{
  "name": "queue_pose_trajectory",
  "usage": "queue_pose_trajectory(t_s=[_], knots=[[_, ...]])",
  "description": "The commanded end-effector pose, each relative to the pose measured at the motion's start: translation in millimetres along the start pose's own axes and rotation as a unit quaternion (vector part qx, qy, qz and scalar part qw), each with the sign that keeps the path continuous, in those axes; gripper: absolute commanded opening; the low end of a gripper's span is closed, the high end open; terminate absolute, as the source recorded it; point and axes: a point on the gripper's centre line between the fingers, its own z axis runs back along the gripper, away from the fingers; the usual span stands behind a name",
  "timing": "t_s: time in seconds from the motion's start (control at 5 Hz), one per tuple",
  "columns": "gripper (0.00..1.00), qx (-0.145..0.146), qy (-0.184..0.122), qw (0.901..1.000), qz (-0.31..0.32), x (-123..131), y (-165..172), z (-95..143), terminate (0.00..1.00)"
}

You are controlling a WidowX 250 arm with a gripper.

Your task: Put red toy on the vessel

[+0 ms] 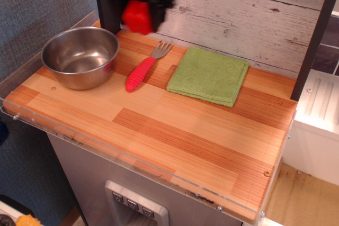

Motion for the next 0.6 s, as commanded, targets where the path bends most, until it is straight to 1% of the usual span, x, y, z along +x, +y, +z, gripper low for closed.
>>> queue_pose_trajectory(t_s=[0.0, 0.2, 0.4], knots=[[0.00, 0.038, 0.044, 0.9975, 0.041, -14.8, 74.9, -17.5, 0.00], [0.00, 0.040, 0.060, 0.9963, 0.046, -14.6, 81.1, -25.4, 0.00], [1.00, 0.037, 0.067, 0.9955, 0.055, -14.1, 80.5, -23.4, 0.00]])
